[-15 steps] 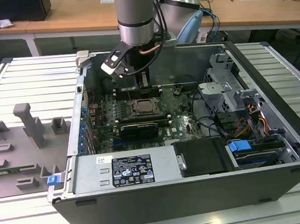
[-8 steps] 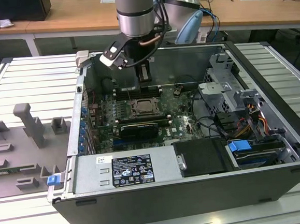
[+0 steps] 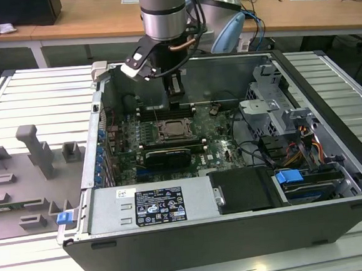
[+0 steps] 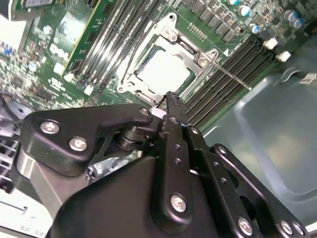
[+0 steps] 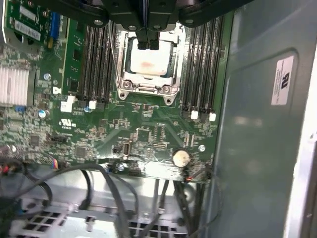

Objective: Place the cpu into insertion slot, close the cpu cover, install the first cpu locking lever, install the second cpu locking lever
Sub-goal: 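Install the first cpu locking lever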

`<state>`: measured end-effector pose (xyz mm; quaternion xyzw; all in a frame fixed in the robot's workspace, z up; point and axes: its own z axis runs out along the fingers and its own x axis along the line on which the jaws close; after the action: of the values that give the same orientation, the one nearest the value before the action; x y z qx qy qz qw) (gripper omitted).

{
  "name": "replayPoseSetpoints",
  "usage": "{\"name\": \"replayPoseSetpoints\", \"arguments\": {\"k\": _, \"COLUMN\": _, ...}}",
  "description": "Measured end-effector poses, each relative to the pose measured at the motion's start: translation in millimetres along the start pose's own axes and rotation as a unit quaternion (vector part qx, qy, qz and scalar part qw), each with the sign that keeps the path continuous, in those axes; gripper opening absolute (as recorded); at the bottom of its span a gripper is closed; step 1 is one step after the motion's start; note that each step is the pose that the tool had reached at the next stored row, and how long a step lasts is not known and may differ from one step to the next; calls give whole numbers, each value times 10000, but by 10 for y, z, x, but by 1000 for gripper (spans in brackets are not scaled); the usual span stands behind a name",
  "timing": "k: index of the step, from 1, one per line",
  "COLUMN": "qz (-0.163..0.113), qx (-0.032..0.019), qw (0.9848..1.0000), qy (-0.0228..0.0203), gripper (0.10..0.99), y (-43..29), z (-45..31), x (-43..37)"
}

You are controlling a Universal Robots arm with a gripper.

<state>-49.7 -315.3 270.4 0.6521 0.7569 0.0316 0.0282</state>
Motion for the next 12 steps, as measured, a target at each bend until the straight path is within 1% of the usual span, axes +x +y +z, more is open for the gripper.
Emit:
{"name": "replayPoseSetpoints", "arguments": {"k": 1, "qz": -103, "qx": 0, "qw": 9999, "qy": 9, "gripper": 106, "y": 0, "z": 0, "x": 0}}
{"name": "replayPoseSetpoints", "arguments": {"k": 3, "qz": -183, "qx": 0, "qw": 9998, "qy": 16, "gripper": 106, "y": 0, "z": 0, "x": 0}}
{"name": "replayPoseSetpoints", "arguments": {"k": 12, "qz": -406, "qx": -1, "qw": 9992, "qy": 34, "gripper": 106, "y": 0, "z": 0, "x": 0}}
